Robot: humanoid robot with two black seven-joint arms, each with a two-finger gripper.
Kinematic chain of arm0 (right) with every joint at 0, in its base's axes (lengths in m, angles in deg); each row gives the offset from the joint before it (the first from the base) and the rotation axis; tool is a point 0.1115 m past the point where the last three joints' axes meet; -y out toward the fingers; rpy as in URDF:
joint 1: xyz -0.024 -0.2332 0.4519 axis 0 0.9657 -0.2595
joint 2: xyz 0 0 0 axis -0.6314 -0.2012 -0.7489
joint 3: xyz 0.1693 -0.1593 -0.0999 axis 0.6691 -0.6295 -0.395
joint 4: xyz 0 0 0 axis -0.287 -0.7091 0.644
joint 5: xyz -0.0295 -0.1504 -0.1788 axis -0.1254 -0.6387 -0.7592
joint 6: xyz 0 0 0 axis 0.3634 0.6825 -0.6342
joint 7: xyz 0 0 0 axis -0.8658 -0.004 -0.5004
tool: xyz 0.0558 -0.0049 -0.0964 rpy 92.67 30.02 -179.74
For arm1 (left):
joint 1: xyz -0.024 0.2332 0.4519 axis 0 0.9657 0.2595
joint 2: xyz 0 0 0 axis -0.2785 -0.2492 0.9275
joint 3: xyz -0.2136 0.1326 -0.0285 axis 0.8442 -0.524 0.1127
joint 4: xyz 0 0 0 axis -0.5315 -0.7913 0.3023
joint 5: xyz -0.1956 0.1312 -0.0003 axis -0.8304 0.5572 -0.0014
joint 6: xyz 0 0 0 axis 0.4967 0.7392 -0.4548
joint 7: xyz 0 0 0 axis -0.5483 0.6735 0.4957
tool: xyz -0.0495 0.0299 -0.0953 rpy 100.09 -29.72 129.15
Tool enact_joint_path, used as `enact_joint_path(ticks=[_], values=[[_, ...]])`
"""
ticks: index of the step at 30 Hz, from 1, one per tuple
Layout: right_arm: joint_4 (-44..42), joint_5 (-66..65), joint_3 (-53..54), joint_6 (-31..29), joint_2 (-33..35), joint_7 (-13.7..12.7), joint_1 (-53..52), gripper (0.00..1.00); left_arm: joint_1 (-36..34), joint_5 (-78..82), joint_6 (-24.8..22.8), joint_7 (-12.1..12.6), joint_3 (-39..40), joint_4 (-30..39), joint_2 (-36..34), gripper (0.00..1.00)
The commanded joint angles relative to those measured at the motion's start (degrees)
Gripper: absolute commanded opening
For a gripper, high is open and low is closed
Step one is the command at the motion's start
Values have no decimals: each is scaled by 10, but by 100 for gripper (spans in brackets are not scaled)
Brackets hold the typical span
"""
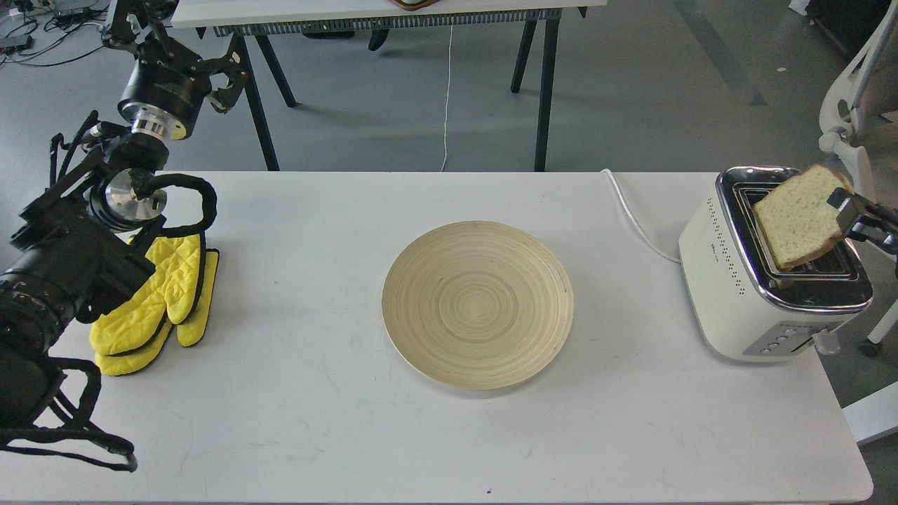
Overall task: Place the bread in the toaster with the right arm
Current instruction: 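Lower the bread slice down into the toaster slot with the right gripper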
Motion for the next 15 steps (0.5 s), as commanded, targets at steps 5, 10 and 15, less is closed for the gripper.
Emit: enact_joint_path(ticks=[5,10,15], values=[[2,5,14,4,-29,1,-1,41,0,0,0,0,0,0,0,100],[6,6,51,5,-26,6,-3,65,0,0,0,0,0,0,0,100],[6,8,115,4,-25,6,-4,80,0,0,0,0,0,0,0,100]])
